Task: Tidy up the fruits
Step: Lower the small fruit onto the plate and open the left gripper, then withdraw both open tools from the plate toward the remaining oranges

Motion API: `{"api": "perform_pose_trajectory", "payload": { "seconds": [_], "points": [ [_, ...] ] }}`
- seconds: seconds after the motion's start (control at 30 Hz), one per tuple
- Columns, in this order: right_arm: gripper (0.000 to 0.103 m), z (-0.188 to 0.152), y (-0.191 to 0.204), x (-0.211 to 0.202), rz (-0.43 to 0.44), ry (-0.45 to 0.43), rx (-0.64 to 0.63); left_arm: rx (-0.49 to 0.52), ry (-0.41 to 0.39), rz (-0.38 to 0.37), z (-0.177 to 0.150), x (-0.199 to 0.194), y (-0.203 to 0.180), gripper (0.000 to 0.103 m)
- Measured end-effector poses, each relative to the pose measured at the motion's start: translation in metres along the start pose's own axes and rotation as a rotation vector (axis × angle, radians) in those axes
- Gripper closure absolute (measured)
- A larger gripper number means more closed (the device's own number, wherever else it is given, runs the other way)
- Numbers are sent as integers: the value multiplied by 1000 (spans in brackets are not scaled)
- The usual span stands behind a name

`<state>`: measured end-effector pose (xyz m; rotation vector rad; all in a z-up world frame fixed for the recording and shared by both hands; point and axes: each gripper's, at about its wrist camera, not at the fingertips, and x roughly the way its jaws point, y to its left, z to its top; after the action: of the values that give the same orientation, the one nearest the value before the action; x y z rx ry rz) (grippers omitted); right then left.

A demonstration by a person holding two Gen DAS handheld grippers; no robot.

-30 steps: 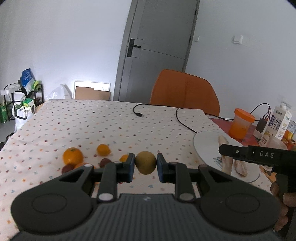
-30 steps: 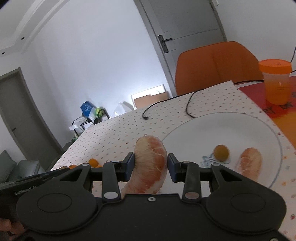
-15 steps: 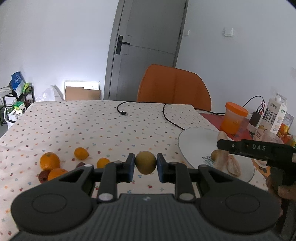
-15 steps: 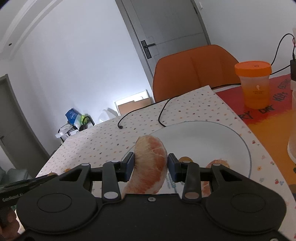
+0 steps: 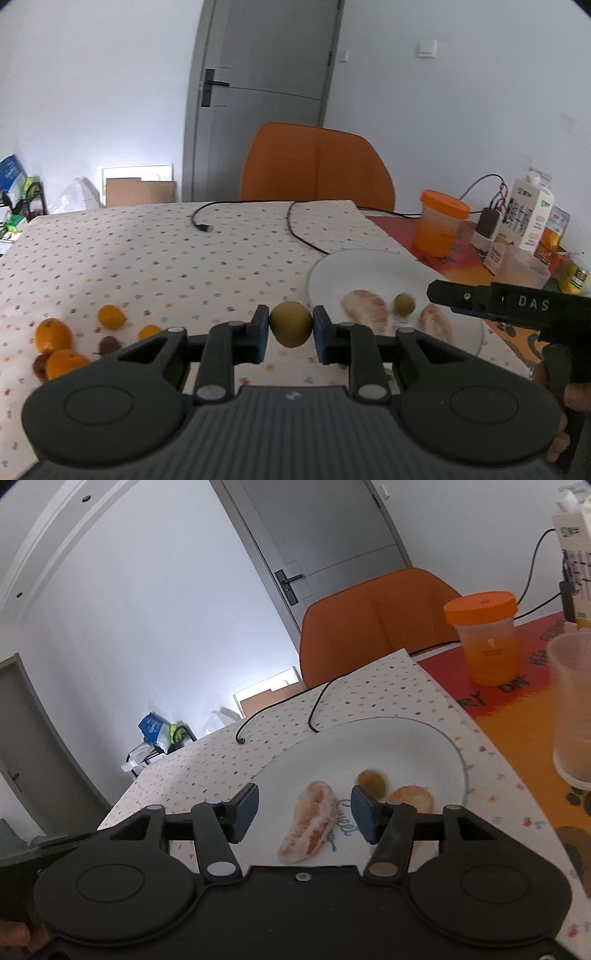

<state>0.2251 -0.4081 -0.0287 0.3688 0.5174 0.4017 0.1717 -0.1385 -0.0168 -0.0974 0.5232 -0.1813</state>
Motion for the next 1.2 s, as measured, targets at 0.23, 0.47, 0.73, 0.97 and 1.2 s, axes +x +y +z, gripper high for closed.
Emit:
{"api": "perform_pose_trajectory", "payload": {
  "seconds": [0.23, 0.47, 0.73, 0.97, 1.2],
  "points": [
    [41, -2, -10, -19, -15, -18, -4, 39, 0, -45, 3, 6, -29, 79],
    [40, -2, -23, -38, -31, -26, 6, 59, 13, -100, 1, 17, -58, 79],
    [36, -5, -37, -47, -59, -28, 36, 47, 19, -131, 0, 25, -71, 75],
    [32, -7, -34, -41, -46, -15, 38, 18, 44, -83, -2, 24, -51, 70],
    [31, -9, -19, -32, -29, 5, 17, -19, 48, -26, -7, 14, -22, 50]
  ]
}}
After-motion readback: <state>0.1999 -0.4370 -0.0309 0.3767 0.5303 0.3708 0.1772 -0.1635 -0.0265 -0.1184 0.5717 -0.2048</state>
